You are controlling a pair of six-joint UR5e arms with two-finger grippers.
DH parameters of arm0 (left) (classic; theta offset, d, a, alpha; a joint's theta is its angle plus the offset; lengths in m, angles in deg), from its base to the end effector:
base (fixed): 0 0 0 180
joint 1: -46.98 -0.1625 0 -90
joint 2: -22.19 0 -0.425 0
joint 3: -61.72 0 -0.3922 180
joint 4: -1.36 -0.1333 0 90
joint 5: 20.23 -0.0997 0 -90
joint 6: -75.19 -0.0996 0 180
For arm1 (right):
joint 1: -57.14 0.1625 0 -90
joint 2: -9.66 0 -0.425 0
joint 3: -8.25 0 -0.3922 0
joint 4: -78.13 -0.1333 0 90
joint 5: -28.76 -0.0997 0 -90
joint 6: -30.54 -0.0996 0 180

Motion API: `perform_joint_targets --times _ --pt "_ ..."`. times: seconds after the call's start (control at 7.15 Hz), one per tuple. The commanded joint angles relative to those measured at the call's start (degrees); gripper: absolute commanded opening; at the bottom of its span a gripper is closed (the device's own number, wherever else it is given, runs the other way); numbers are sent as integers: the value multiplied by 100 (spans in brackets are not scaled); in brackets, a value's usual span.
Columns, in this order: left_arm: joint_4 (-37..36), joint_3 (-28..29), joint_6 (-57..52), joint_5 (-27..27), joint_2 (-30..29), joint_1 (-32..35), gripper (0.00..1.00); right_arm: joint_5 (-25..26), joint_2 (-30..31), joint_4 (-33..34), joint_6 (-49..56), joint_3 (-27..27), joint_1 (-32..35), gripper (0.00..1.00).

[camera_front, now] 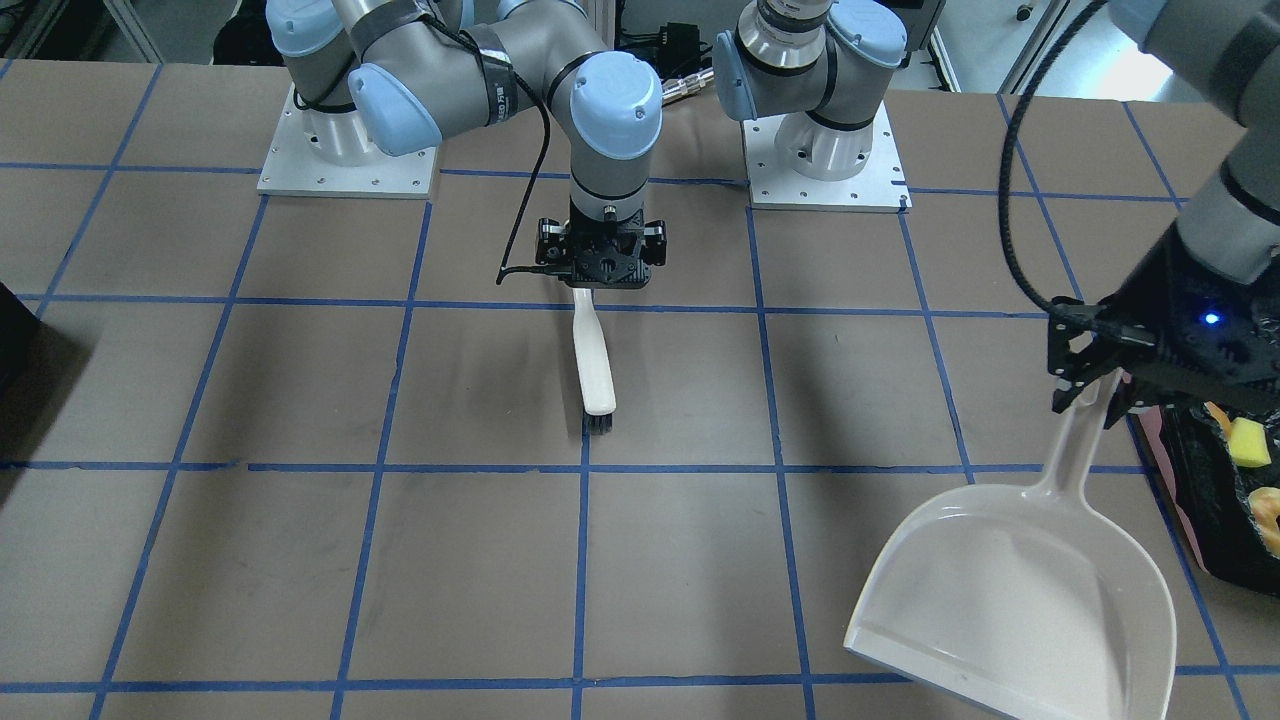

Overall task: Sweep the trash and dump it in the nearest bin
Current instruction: 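Lower the brush with the right gripper while the left brings the dustpan back, then release the brush and raise the right gripper while the left carries the dustpan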

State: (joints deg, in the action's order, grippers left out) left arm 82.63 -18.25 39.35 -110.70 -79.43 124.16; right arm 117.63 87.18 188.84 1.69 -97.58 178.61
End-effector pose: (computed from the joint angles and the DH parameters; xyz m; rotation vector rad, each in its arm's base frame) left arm 0.0015 -0.6037 0.4815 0.6134 3.0164 -0.1698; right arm 0.3883 -0.3753 0.2796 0.0685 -3.0853 -0.1925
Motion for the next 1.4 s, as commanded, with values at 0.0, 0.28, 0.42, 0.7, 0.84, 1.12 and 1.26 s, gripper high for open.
perform_joint_targets --times 0.0,0.28,0.42,0.7,0.84,1.12,1.26 --pt "-40 -115 875 48 -86 515 0 418 122 -321 902 614 -446 100" --pt "-198 -255 1374 57 -156 927 0 482 473 -304 2595 835 -1445 100" --pt "-286 -291 1726 65 -235 1260 0 473 579 -252 3430 993 -1947 100" --pt "-374 -335 2115 65 -384 1676 0 622 703 -574 3631 1414 -2818 100" --pt "-383 -422 2194 65 -446 1833 0 1188 790 -681 3675 1642 -3144 100" --pt "-496 -475 2860 65 -534 2351 0 993 765 -1361 4001 1925 -3288 100" --pt "-724 -563 3429 65 -613 2606 0 661 834 -1611 3470 1926 -3236 100"
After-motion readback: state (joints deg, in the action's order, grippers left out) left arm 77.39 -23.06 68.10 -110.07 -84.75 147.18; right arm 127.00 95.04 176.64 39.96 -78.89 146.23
